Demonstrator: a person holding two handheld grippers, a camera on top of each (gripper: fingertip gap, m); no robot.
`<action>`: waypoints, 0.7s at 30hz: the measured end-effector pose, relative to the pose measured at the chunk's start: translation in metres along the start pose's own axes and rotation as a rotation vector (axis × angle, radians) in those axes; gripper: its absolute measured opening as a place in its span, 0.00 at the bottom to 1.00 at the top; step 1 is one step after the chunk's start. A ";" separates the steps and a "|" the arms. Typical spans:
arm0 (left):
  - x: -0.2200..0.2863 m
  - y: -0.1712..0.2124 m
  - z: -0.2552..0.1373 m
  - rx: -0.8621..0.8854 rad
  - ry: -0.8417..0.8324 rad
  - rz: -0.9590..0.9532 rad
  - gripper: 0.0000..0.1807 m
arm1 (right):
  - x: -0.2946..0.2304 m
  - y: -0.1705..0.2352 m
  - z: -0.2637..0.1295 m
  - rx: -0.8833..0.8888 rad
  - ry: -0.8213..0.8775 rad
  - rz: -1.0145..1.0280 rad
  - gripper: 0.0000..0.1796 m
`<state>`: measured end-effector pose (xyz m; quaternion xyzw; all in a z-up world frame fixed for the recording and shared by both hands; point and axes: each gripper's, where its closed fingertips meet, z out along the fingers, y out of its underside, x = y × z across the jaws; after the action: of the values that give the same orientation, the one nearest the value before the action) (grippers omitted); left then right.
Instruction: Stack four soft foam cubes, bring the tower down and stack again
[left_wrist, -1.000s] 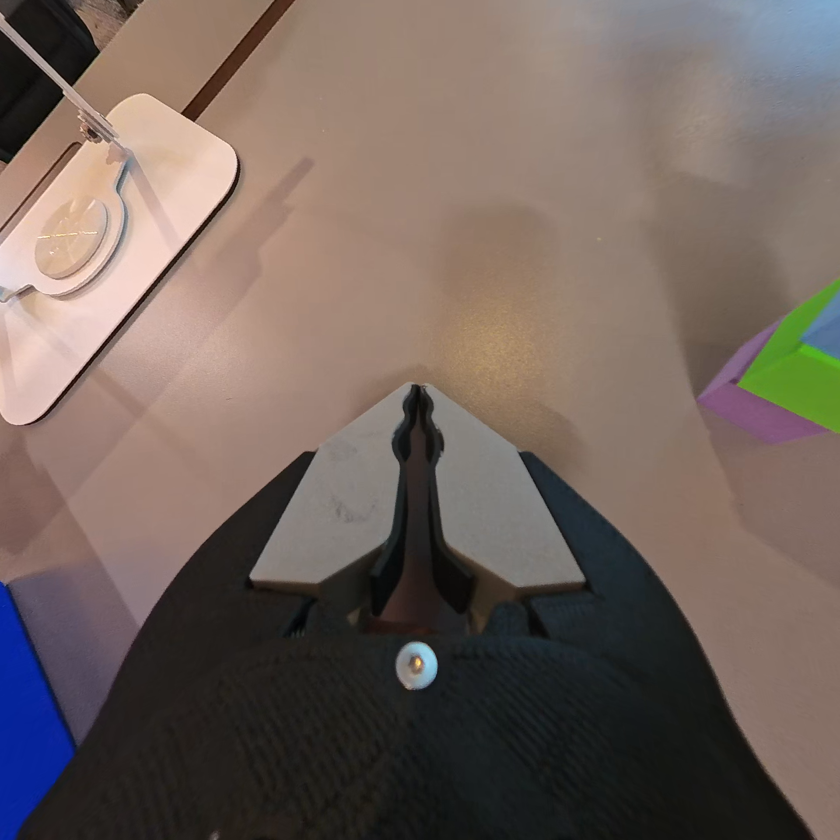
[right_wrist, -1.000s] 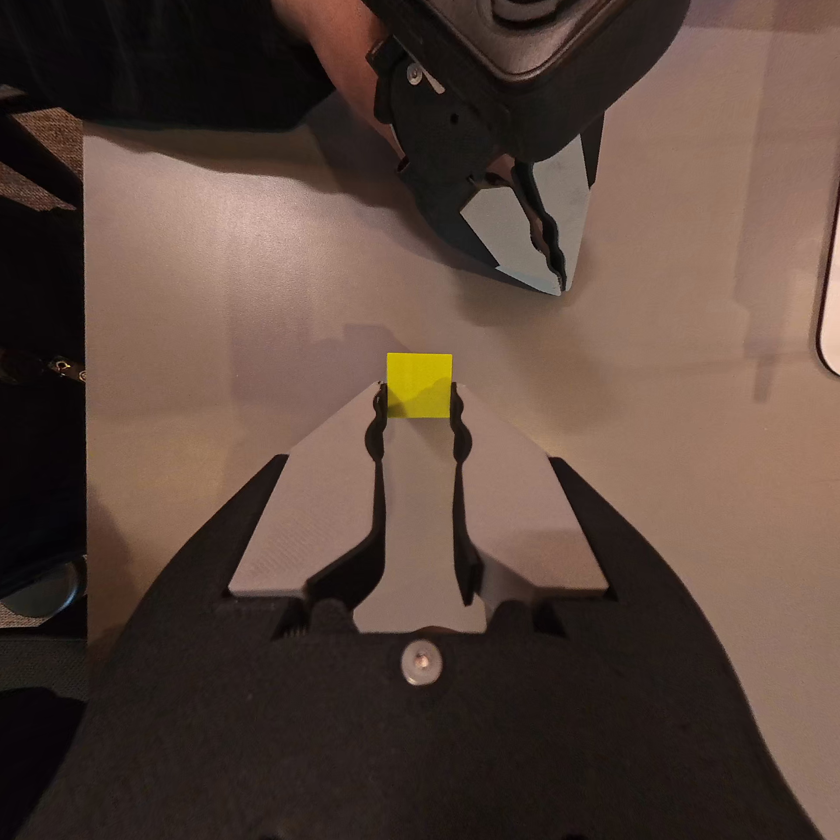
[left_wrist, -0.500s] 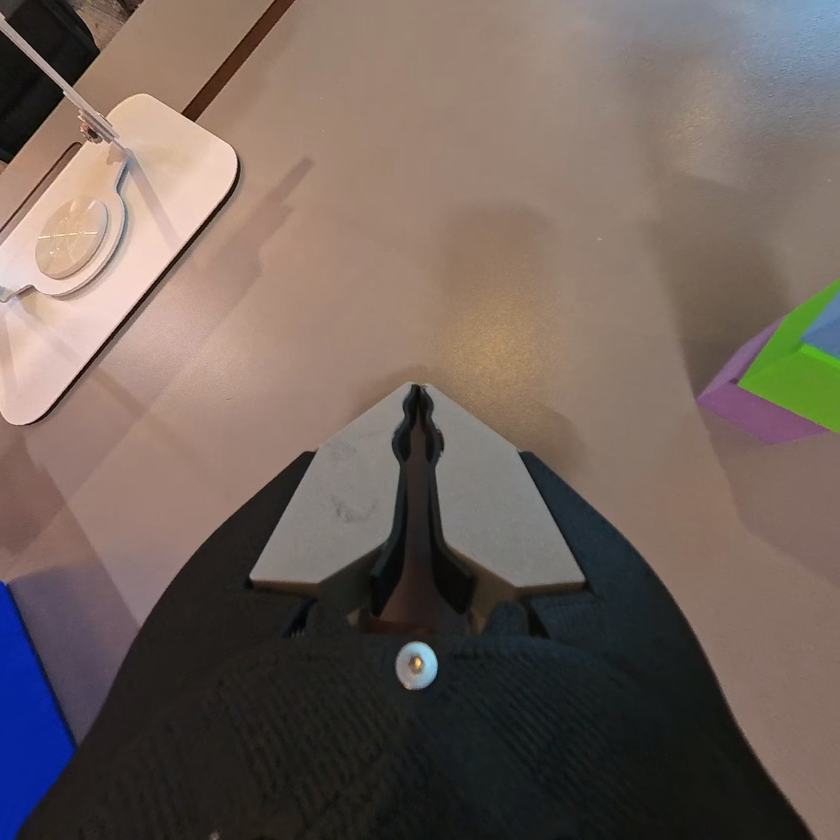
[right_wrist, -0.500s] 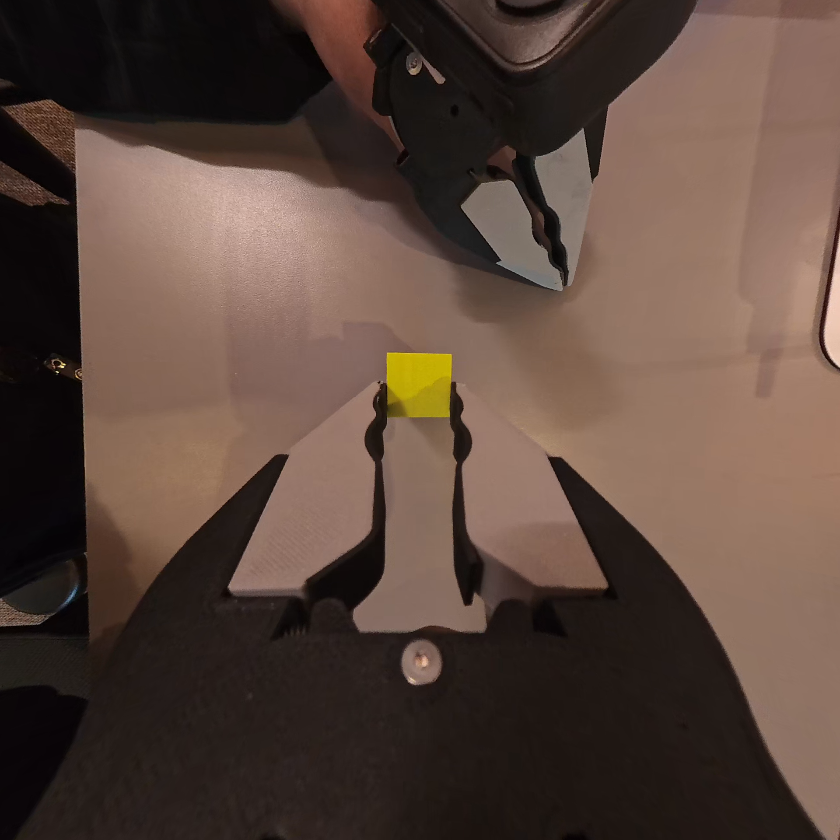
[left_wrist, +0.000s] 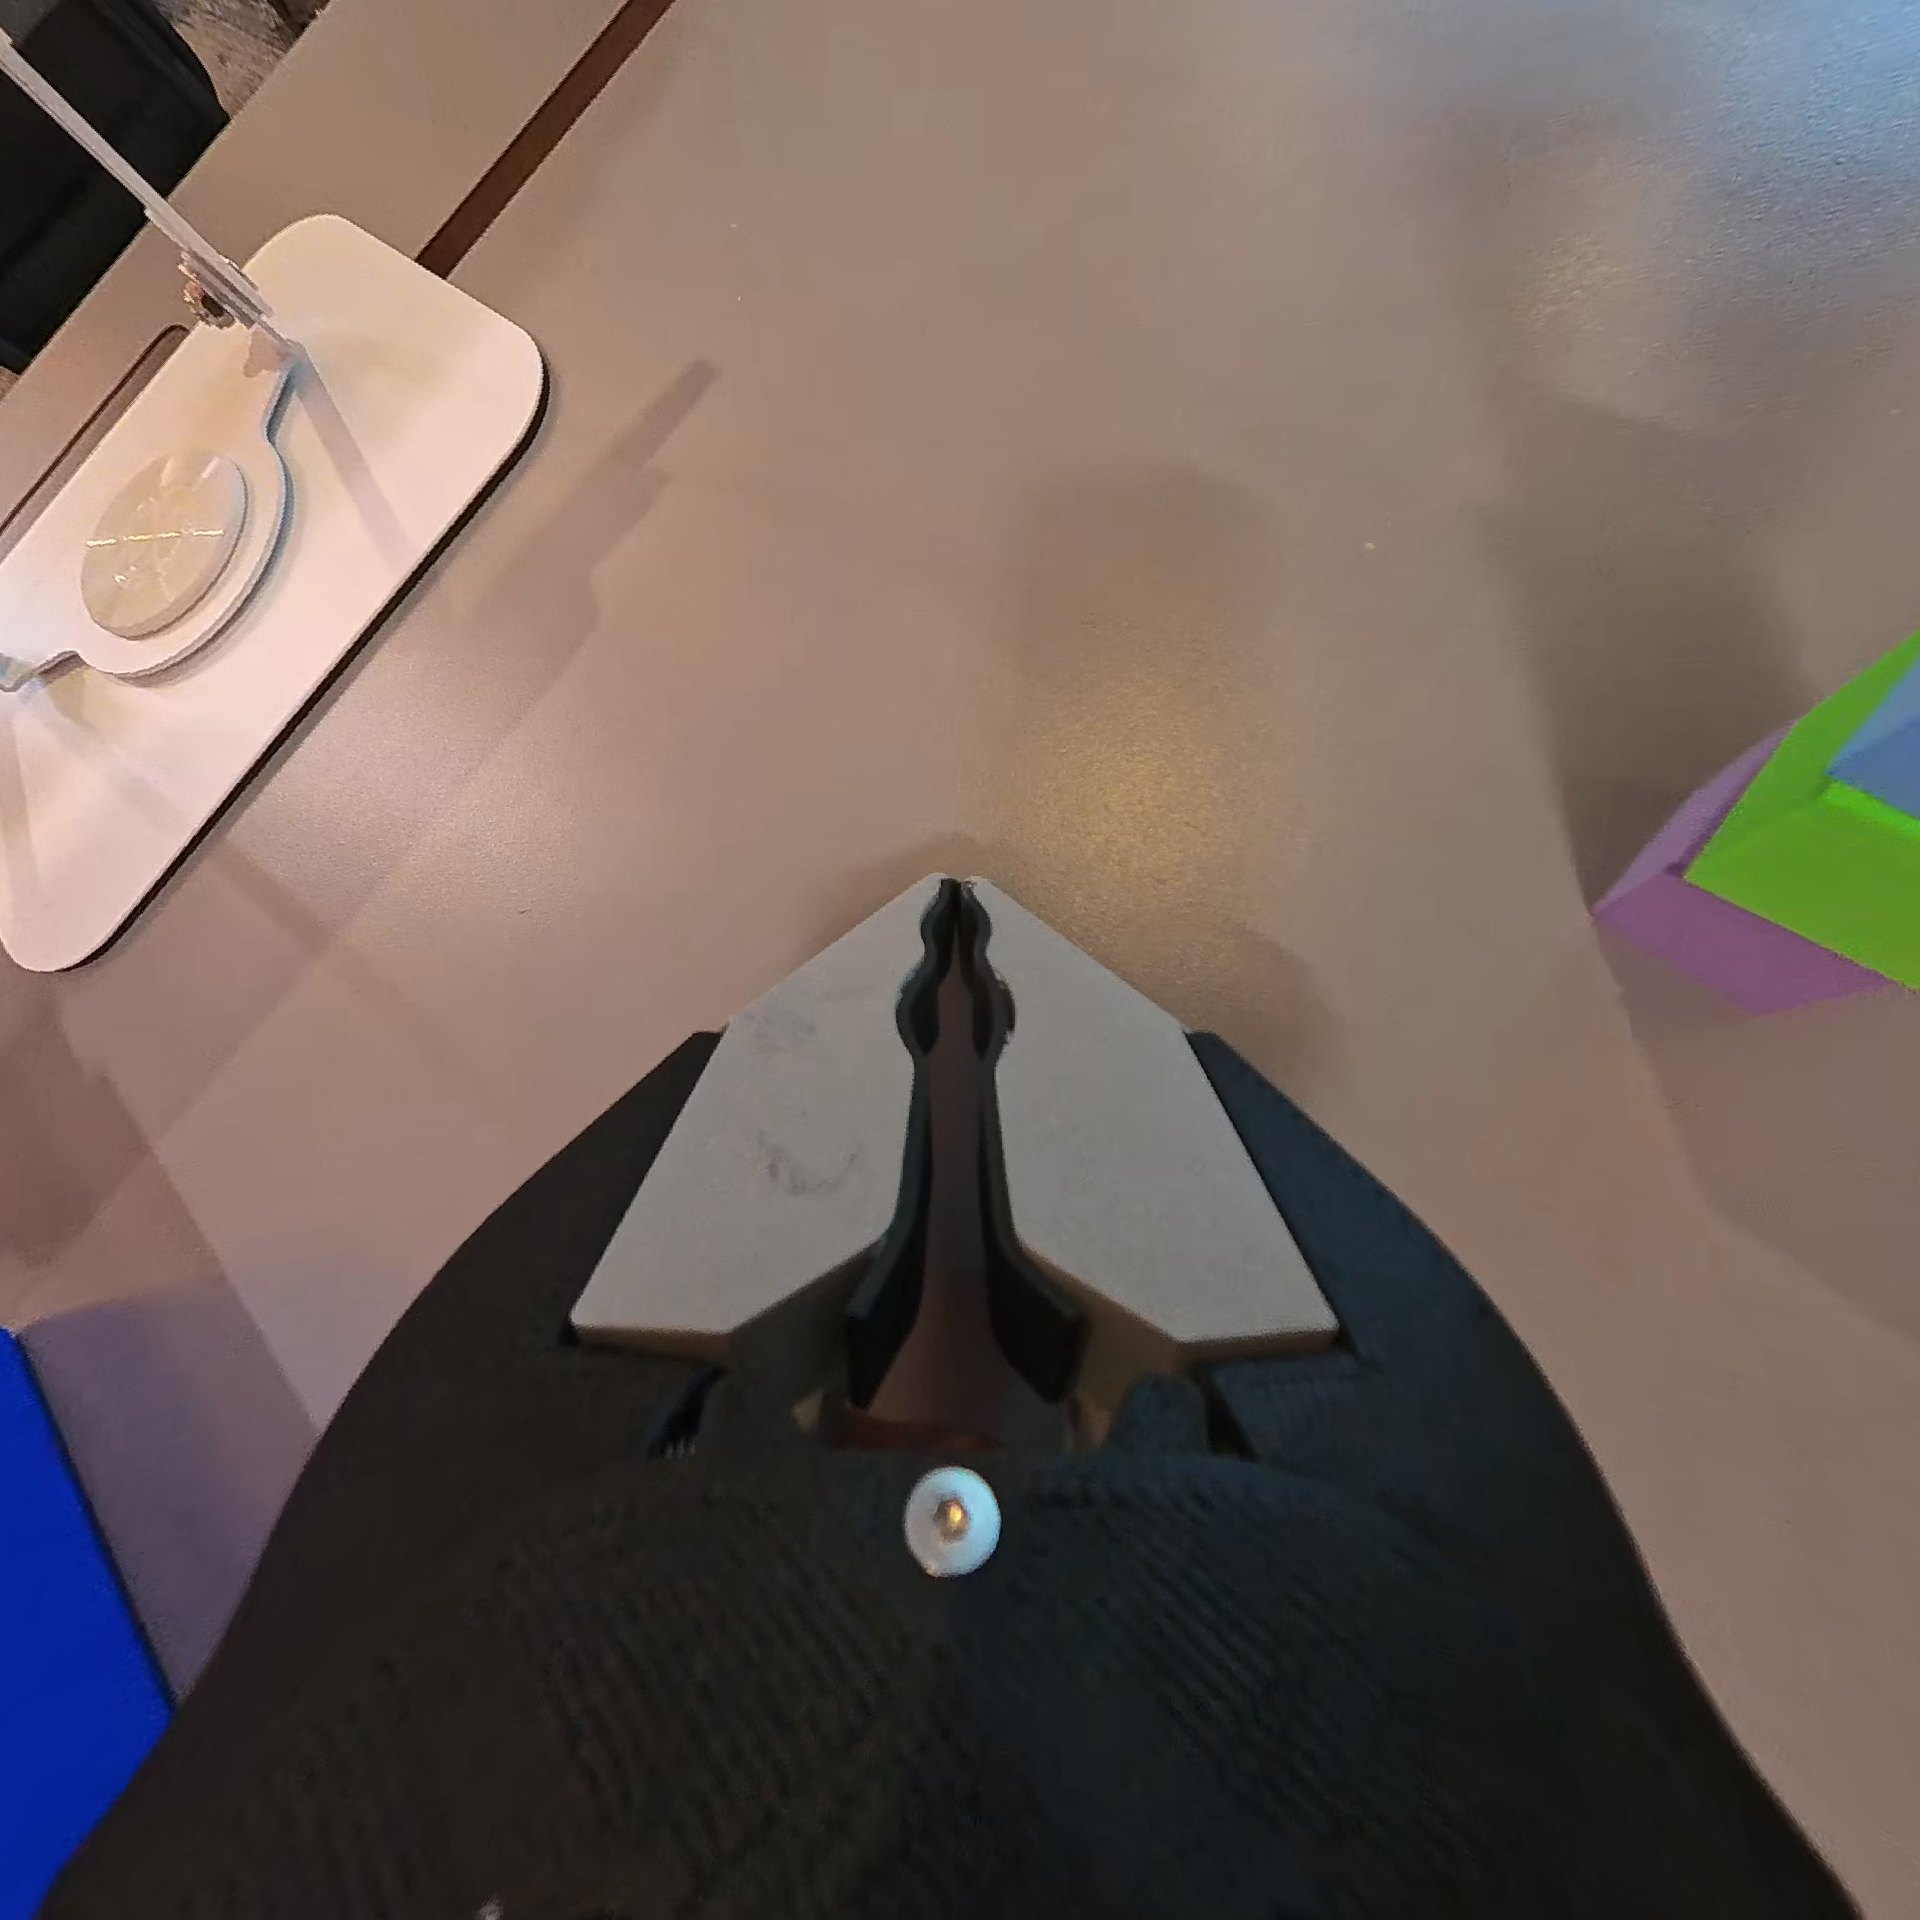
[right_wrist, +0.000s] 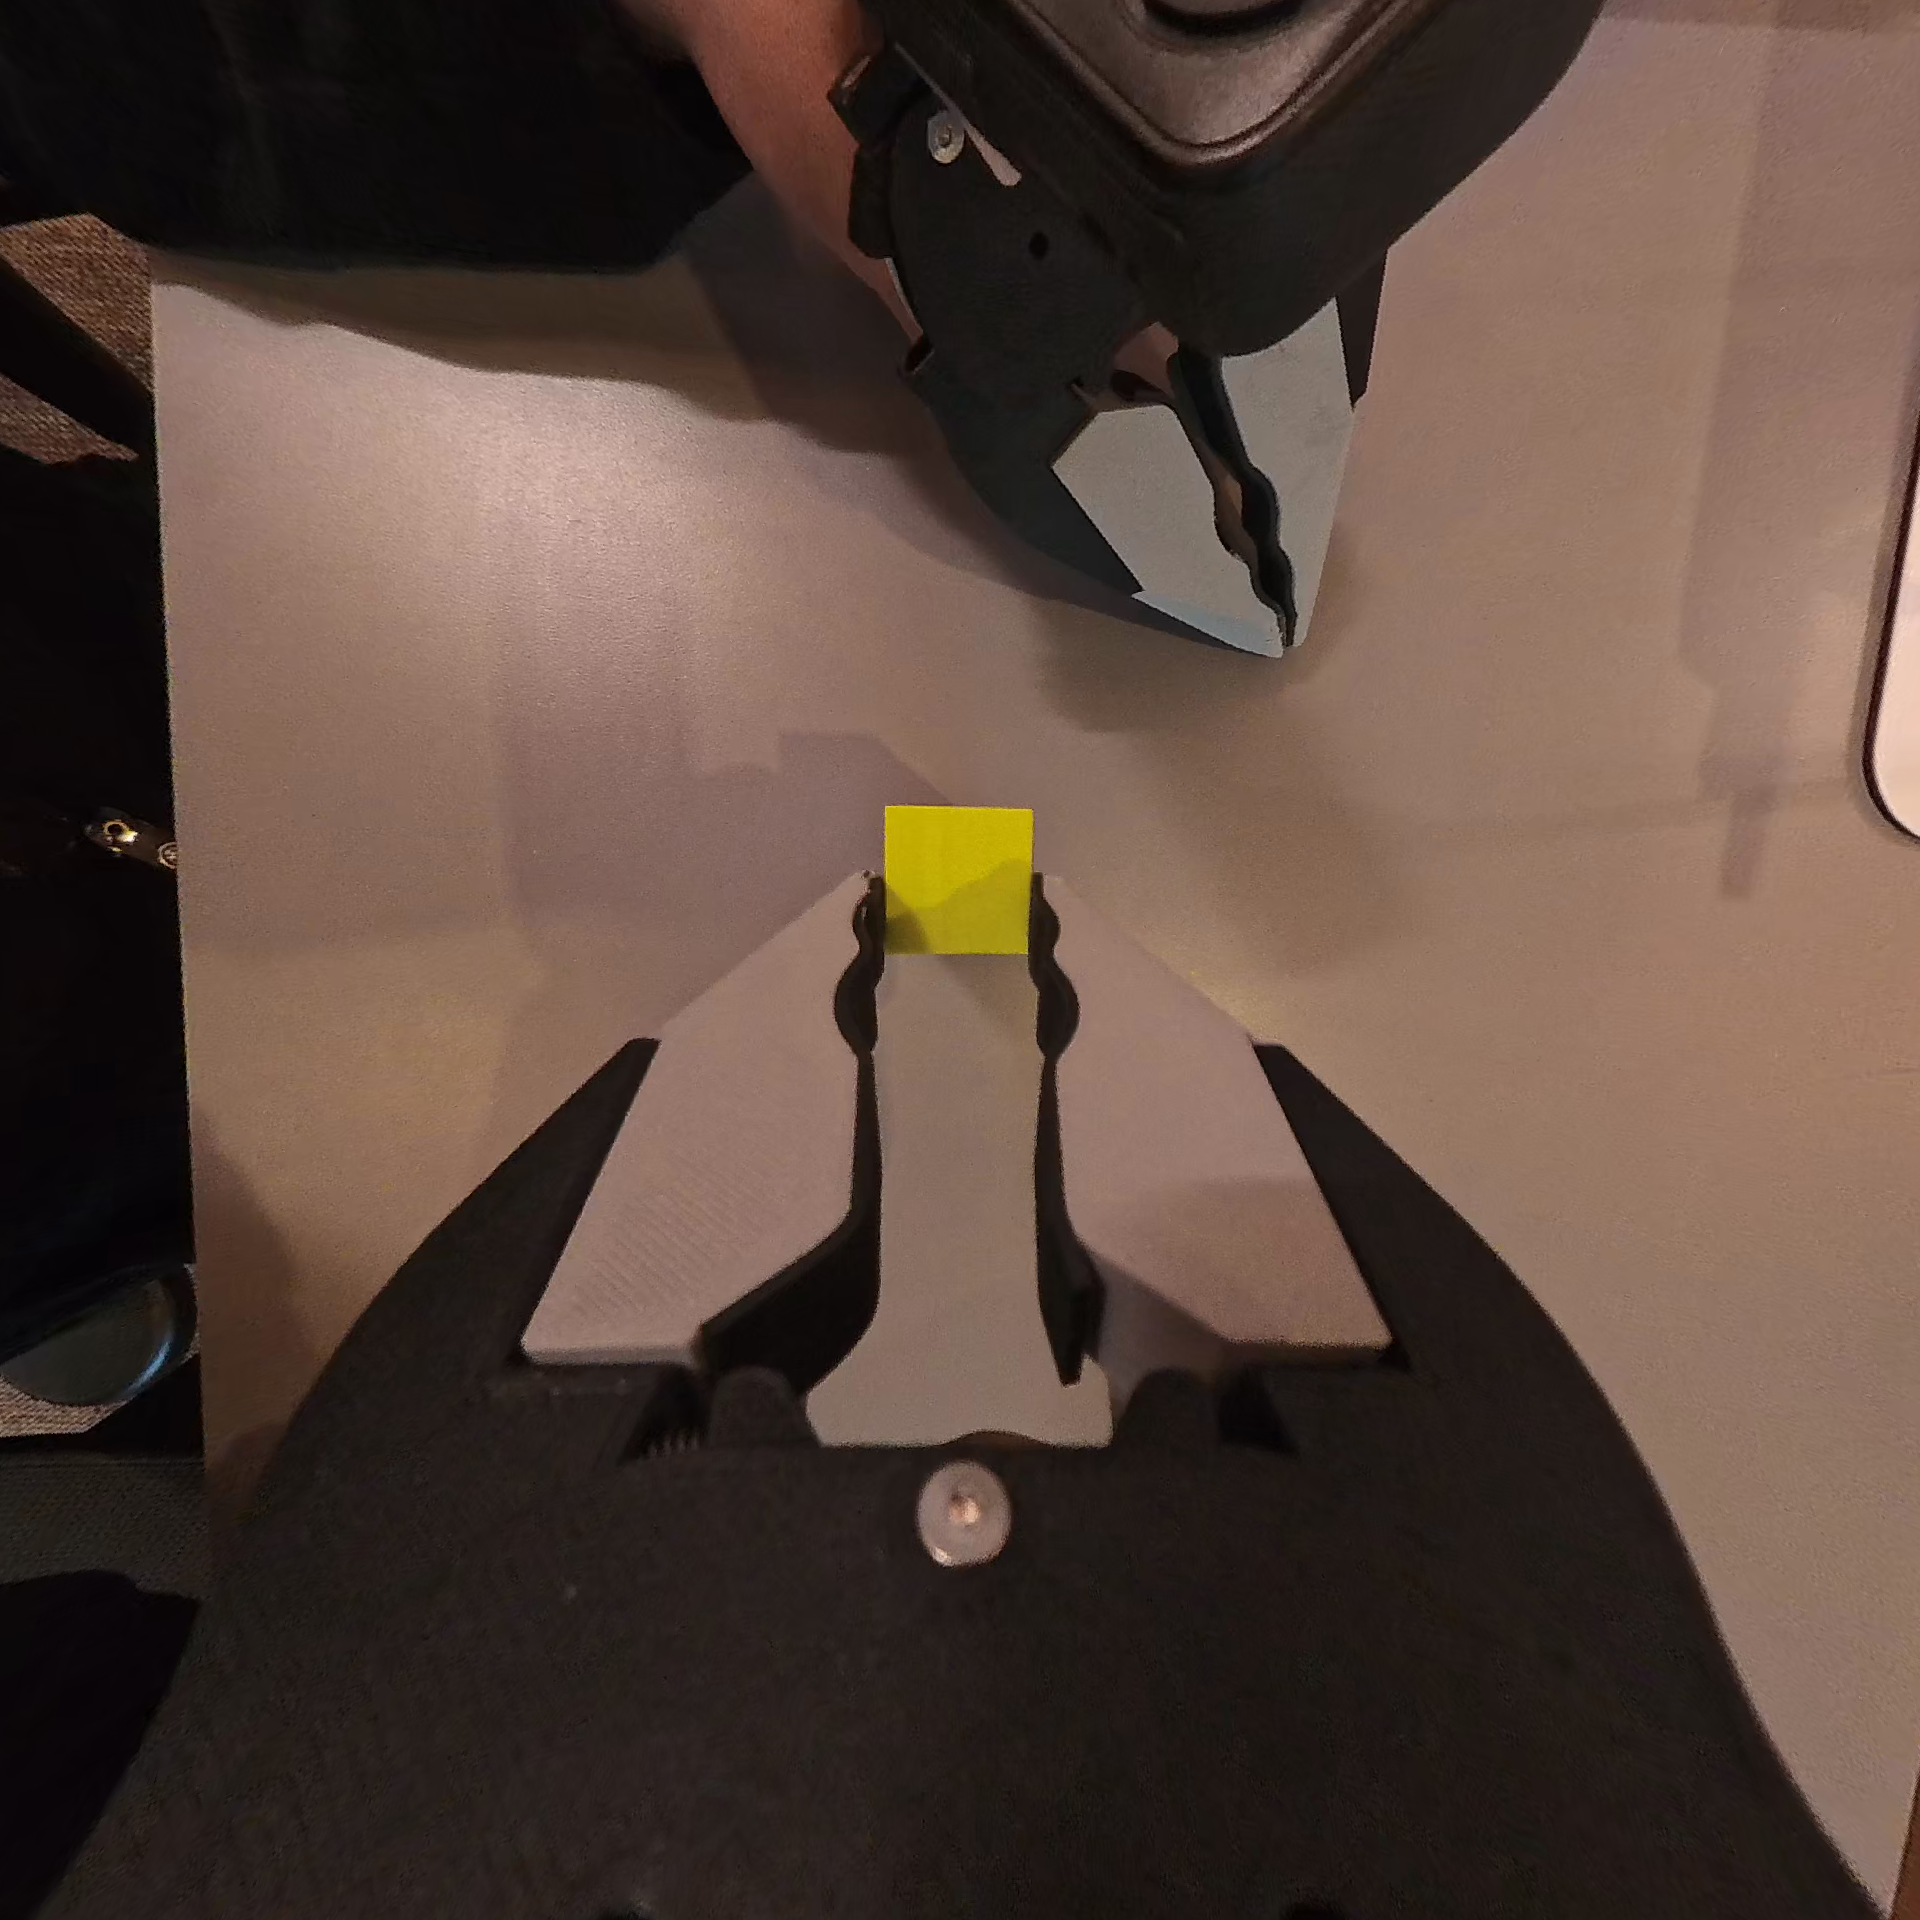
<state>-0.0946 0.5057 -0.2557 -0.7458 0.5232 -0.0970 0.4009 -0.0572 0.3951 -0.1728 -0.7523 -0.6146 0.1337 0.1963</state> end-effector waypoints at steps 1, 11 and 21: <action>0.000 0.000 0.000 0.000 0.000 0.000 0.00 | 0.000 0.000 0.000 0.000 0.002 0.001 0.14; 0.000 0.000 0.000 0.000 -0.001 0.001 0.00 | 0.001 -0.001 0.001 -0.005 0.014 -0.001 0.14; 0.000 0.000 0.000 0.000 -0.001 0.001 0.00 | 0.000 -0.001 0.002 -0.005 0.002 0.011 0.14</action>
<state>-0.0944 0.5057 -0.2557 -0.7456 0.5233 -0.0964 0.4012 -0.0589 0.3952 -0.1746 -0.7562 -0.6106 0.1325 0.1944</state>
